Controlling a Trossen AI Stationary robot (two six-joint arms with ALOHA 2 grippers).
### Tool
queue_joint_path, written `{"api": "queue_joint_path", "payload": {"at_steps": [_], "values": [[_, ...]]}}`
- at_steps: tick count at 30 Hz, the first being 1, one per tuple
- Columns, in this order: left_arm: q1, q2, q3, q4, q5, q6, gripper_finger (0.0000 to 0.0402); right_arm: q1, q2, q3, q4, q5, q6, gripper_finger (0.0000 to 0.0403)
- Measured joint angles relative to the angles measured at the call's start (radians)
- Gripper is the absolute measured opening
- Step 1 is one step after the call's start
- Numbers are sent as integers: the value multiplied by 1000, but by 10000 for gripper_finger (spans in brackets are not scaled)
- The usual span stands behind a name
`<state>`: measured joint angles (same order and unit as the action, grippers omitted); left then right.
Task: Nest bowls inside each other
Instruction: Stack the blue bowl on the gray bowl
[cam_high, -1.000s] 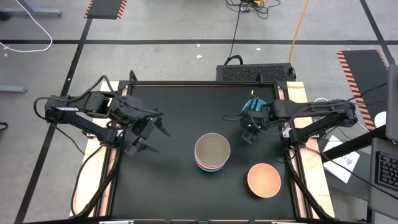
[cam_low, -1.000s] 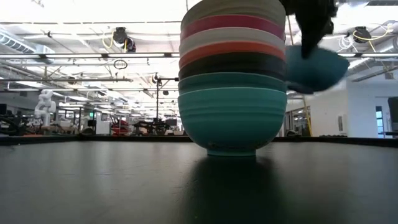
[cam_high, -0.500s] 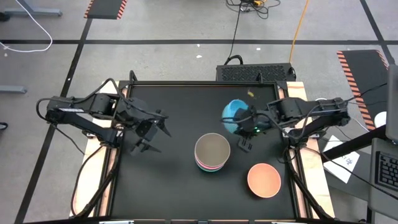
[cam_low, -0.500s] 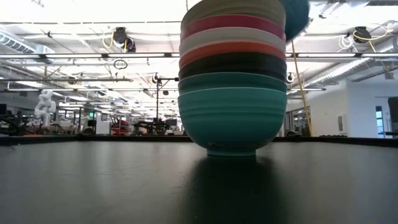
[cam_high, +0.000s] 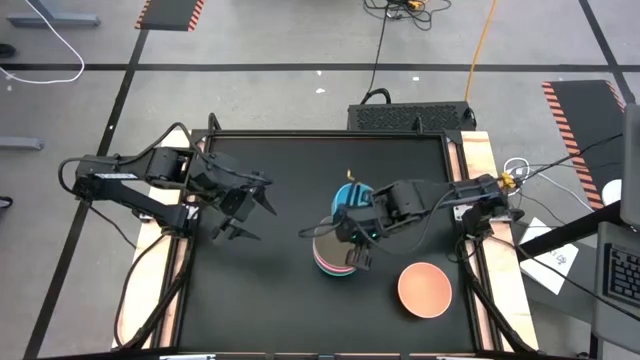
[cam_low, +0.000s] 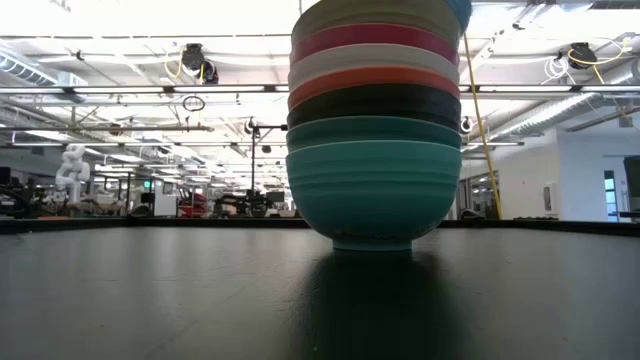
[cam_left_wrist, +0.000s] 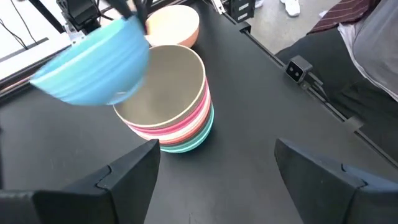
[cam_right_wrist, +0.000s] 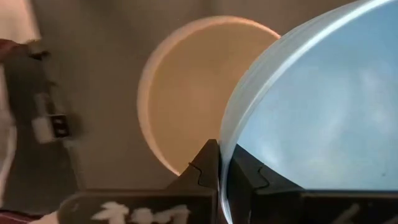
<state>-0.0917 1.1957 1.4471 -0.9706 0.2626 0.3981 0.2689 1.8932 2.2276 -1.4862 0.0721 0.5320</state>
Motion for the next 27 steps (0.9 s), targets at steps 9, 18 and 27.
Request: {"api": "queue_joint_path", "payload": {"at_steps": [9, 18, 27], "values": [[0, 0, 0, 0, 10, -8, 321, 40, 34, 58, -40, -67, 31, 0], [0, 0, 0, 0, 39, -12, 321, 35, 55, 58, 44, -175, 6, 0], [-24, 0, -1, -22, 53, -34, 321, -14, 117, 57, 94, -259, 12, 33]]}}
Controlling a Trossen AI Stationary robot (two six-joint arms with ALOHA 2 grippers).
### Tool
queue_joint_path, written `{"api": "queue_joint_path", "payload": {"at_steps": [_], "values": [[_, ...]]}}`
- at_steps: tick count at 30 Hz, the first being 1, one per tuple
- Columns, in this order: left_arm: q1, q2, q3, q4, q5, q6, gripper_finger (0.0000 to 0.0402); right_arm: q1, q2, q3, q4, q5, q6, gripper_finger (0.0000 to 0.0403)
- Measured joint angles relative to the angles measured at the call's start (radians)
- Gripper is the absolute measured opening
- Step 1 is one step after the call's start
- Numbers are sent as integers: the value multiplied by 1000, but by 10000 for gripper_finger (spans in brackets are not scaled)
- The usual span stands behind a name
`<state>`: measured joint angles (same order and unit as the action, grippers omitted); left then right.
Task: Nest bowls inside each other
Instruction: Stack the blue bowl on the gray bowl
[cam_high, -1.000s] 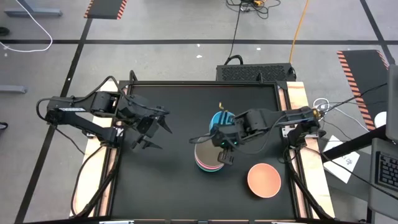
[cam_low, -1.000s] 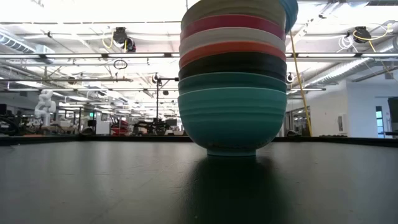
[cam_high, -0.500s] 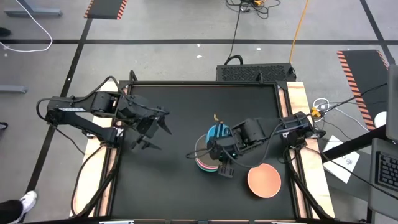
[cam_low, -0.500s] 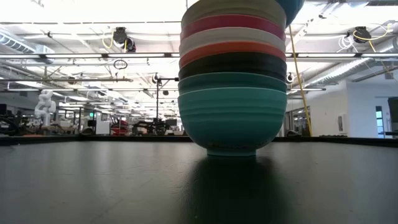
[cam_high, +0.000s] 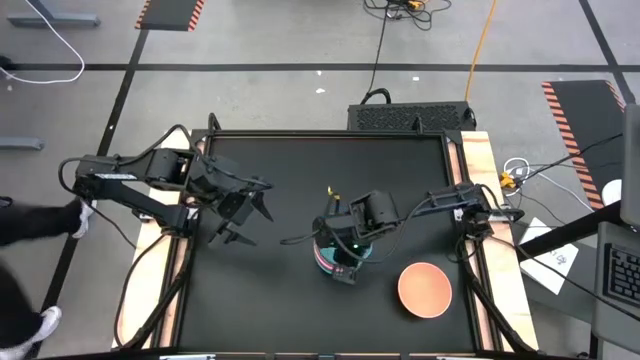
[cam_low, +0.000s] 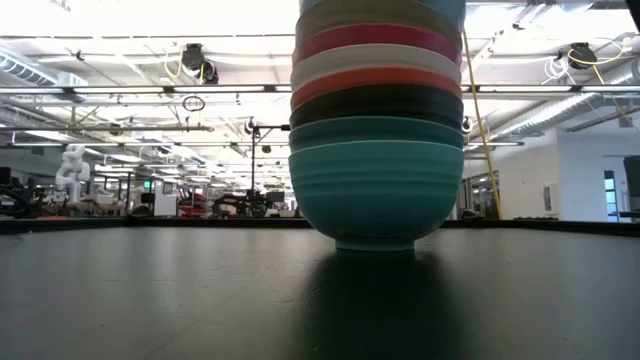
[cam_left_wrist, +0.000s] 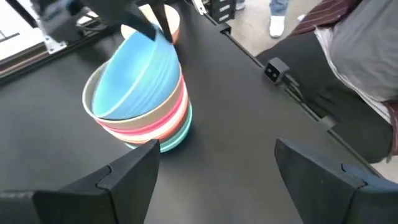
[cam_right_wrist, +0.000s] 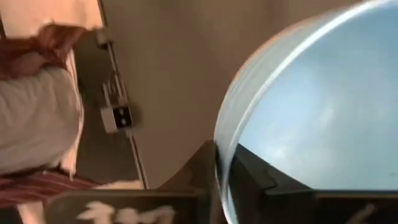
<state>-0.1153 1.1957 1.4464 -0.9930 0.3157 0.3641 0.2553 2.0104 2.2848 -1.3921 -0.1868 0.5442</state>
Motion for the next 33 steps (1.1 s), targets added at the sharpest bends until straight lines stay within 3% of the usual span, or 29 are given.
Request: {"api": "queue_joint_path", "payload": {"at_steps": [9, 13, 16, 18, 22, 27, 33], "values": [[-30, 0, 0, -17, -1, 3, 321, -14, -34, 0, 17, 104, 18, 118], [-31, 0, -5, -26, -2, 13, 321, -20, -118, -1, -4, 255, -20, 125], [-28, -1, -44, -19, -2, 26, 321, -27, -213, -1, -9, 442, -63, 126], [-20, 0, -78, -1, -1, 33, 321, -28, -264, 1, 5, 498, -93, 127], [-6, 0, -128, 82, 62, 83, 321, -38, -319, 0, 22, 547, -121, 127], [-2, 0, -140, 154, 138, 183, 321, -129, -331, -15, -40, 588, -105, 127], [60, 9, -141, 213, 230, 200, 321, -342, -329, -282, 24, 572, -175, 127]]}}
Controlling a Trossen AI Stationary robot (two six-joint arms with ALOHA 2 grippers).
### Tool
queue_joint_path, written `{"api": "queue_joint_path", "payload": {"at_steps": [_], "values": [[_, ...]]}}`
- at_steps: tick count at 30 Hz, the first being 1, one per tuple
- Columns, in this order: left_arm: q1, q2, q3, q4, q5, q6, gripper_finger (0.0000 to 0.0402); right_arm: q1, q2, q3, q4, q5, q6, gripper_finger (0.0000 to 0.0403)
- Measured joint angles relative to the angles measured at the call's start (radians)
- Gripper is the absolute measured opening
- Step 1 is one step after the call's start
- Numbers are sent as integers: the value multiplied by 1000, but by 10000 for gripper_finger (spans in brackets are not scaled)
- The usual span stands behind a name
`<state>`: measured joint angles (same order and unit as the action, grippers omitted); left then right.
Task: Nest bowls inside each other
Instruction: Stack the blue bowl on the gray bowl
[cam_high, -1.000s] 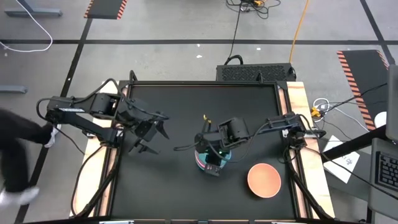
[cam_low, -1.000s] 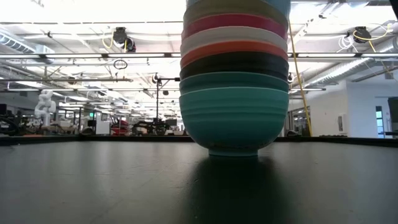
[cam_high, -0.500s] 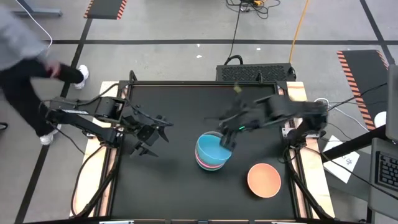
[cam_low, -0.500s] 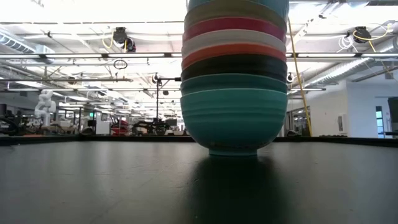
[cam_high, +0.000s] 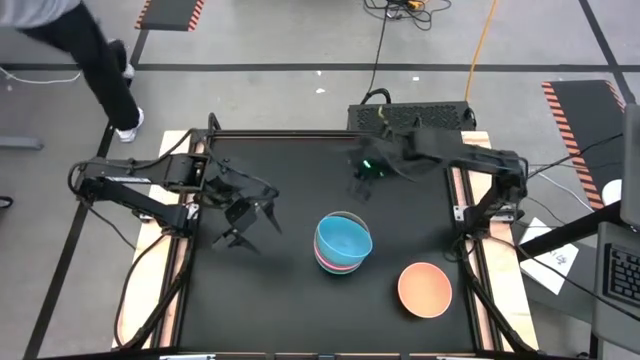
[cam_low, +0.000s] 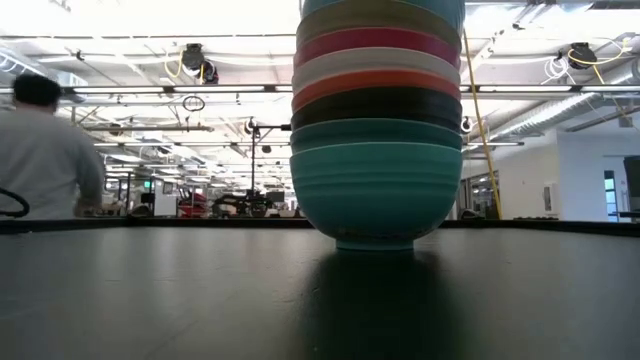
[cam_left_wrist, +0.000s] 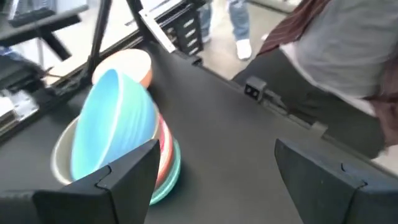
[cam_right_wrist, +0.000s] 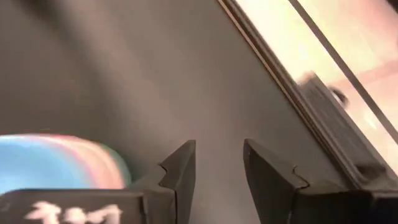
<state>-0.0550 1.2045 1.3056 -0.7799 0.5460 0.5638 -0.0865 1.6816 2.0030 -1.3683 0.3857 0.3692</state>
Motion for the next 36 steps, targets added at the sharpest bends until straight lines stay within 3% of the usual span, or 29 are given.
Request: {"api": "queue_joint_path", "payload": {"at_steps": [4, 10, 16, 22, 36], "values": [[32, 35, 0, -26, 82, 11, 321, -189, -66, -272, 193, -165, -89, 127], [56, 109, 0, -39, 88, 45, 321, -460, -256, -619, 591, -393, -164, 127], [82, 129, 11, -11, 81, 105, 321, -588, -391, -830, 839, -564, -200, 127], [122, 171, 104, 28, 84, 79, 321, -617, -395, -903, 948, -650, -236, 127], [132, 434, 390, -99, 106, 52, 321, -599, -388, -914, 1084, -678, -315, 127]]}}
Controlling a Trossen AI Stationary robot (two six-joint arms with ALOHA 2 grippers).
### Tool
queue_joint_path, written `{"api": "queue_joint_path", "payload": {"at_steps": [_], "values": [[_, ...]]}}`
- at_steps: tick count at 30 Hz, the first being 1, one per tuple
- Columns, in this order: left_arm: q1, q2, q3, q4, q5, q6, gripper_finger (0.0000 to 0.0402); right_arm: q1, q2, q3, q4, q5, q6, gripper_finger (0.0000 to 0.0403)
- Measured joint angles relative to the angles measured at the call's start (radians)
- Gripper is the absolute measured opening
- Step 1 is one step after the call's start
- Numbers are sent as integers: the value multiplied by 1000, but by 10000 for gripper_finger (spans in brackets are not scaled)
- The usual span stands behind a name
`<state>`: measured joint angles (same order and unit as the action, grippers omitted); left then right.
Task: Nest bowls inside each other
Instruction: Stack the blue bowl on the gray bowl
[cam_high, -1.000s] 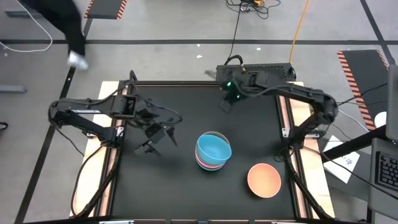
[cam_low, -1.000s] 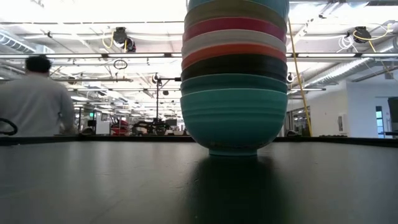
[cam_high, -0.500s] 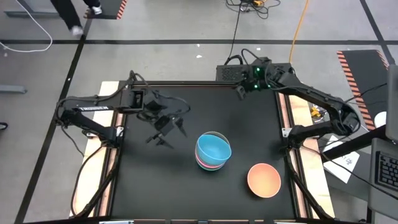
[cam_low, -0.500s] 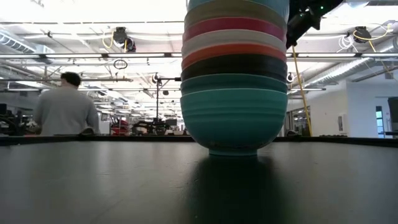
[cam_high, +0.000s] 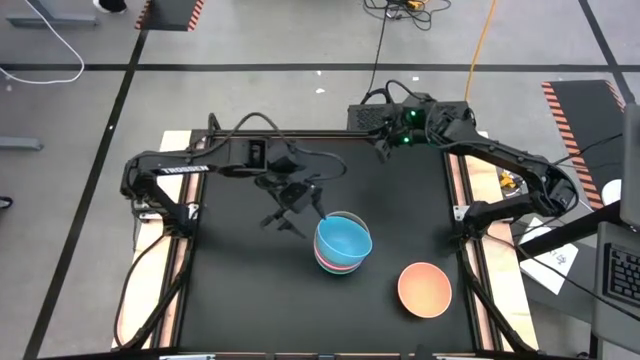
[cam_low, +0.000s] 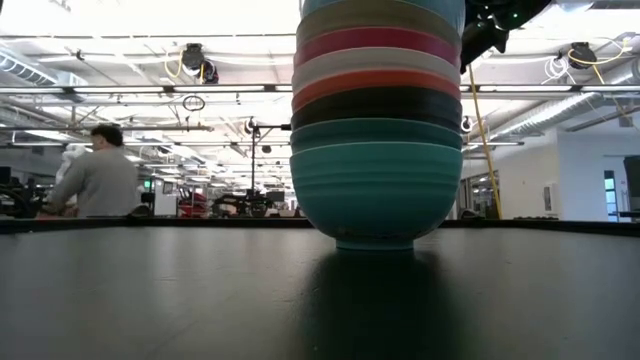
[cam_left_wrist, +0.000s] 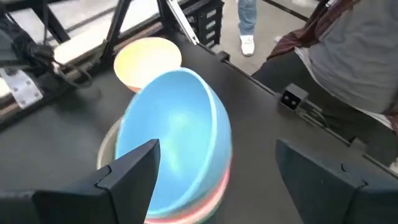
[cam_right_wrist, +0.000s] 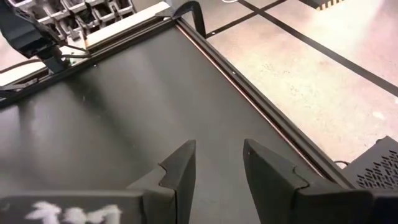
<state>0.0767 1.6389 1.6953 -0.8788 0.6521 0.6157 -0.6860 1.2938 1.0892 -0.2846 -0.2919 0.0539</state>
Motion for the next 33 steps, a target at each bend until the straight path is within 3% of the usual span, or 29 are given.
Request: {"api": "queue_joint_path", "payload": {"at_steps": [12, 28, 33], "values": [[-27, 101, 16, 15, -39, -42, 321, 1, 0, -2, 0, -2, -41, 127], [-74, 114, 17, 126, -73, -73, 321, 1, 1, -109, 81, -3, -40, 127], [-78, 127, 16, 142, -53, -60, 287, 1, 1, -110, 86, -33, -33, 127]]}}
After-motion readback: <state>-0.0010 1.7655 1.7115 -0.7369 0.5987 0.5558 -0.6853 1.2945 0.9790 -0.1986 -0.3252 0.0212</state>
